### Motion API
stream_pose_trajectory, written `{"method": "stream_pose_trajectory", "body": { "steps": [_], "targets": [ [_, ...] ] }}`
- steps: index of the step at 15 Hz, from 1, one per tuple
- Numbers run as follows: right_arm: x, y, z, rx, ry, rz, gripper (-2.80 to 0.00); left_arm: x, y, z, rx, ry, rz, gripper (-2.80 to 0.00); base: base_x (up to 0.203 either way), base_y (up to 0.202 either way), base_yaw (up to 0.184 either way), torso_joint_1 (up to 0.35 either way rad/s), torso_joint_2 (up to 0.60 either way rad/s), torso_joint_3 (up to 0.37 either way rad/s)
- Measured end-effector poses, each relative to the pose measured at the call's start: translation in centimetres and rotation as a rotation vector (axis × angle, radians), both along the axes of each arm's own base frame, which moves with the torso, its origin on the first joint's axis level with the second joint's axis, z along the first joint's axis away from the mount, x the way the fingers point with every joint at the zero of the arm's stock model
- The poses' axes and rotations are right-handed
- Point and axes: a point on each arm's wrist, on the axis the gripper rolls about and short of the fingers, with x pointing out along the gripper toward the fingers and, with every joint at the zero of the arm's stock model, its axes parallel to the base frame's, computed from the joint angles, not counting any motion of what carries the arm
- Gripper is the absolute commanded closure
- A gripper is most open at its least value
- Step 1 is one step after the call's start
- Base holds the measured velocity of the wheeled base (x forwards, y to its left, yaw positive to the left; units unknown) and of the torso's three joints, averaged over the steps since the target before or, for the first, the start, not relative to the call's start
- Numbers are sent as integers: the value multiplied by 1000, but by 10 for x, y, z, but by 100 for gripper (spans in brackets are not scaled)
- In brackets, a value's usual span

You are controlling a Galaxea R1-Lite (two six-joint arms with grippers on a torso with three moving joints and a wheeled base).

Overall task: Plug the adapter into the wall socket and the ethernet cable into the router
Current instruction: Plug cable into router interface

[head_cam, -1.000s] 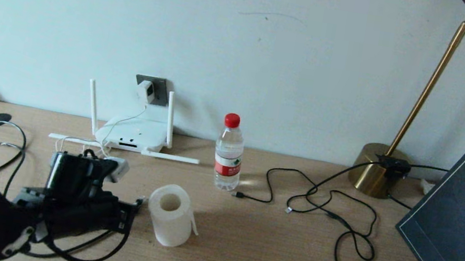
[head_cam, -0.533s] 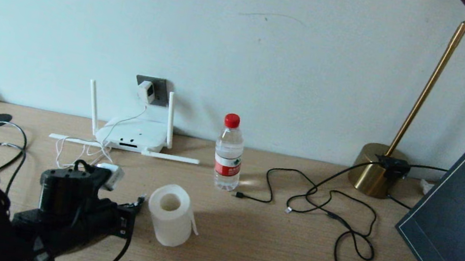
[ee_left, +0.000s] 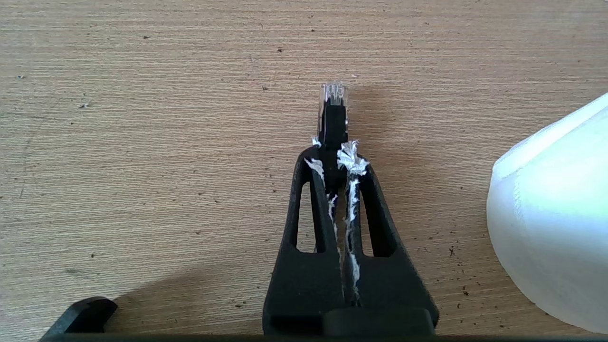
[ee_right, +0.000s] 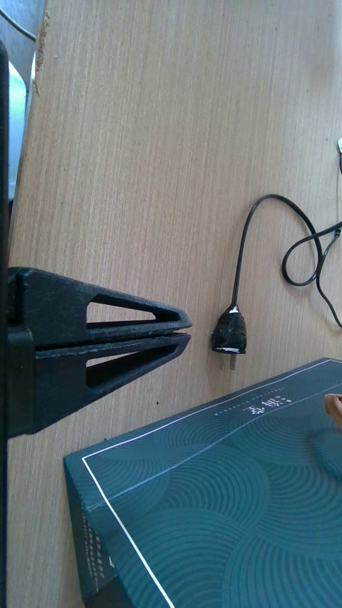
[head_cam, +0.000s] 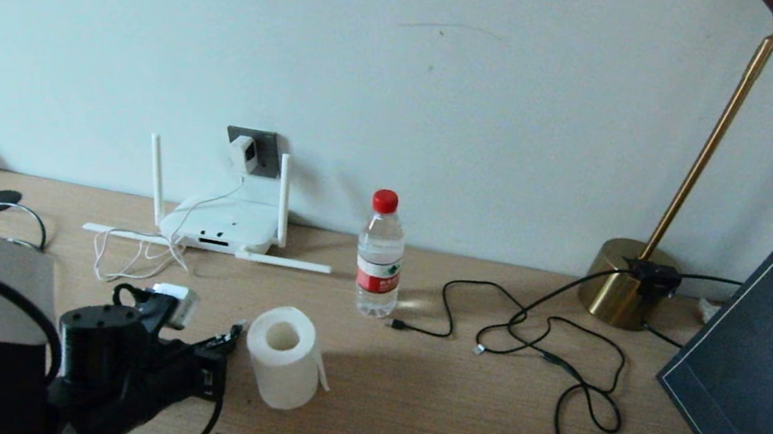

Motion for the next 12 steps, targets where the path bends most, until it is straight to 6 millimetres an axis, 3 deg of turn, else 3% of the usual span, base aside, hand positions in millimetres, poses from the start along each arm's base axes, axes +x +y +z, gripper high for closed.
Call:
{"method": "stream_pose_trajectory", "body": {
  "steps": [8, 12],
  "targets": [
    [0, 0, 0, 0, 0, 0, 0, 0, 0, -2, 0, 15, -4, 0, 0, 0, 0, 0, 0, 0],
    [0, 0, 0, 0, 0, 0, 0, -2, -3, 12, 16, -8, -24, 0, 0, 0, 0, 0, 0, 0]
  ]
}}
